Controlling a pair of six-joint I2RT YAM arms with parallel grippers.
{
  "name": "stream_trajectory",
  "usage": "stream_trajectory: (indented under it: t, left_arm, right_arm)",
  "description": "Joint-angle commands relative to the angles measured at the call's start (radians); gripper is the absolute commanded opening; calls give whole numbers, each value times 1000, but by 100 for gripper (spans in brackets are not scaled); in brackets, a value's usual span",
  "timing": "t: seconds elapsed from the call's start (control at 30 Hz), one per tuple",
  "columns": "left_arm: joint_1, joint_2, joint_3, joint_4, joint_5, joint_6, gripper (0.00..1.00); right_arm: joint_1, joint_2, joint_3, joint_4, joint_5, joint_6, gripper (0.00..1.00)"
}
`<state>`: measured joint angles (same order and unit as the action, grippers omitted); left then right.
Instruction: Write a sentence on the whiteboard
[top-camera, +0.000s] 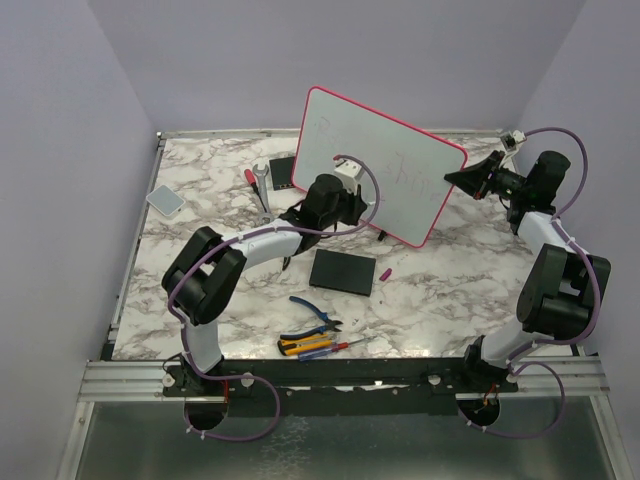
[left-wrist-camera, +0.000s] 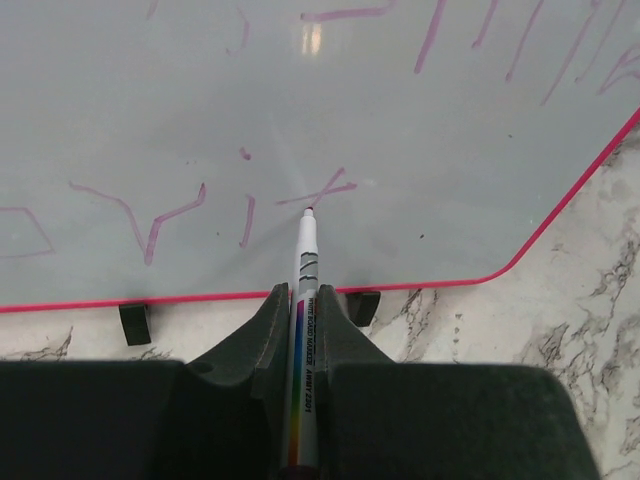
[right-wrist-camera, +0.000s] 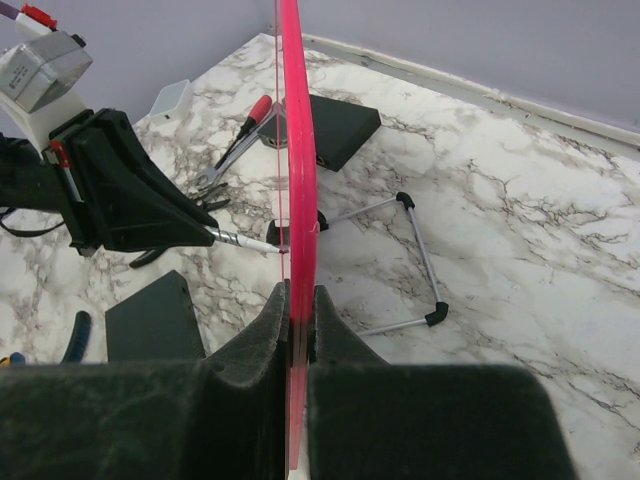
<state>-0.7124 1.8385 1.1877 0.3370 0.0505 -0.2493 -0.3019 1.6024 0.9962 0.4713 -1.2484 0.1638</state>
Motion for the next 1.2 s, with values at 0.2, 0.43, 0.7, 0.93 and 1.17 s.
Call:
stream_trajectory:
  t: [0.2,0.43,0.7,0.93,1.17]
  left_arm:
    - [18,-32,-35,28,-18,-12,0]
    - [13,-11,-7,30,22,-10,0]
    - [-4,7,29,28,46,-9,0]
    - [-9,16,48,25,52,-10,0]
    - [-18,29,56,15,67,-3,0]
  right_arm:
    - [25,19,-12,-74,13,-64,1]
    - [24,21,-13,-74,15,-63,1]
    - [25,21,-12,-74,16,-64,1]
    - [24,19,-12,-75,16,-63,1]
    - [25,19,-12,-75,16,-64,1]
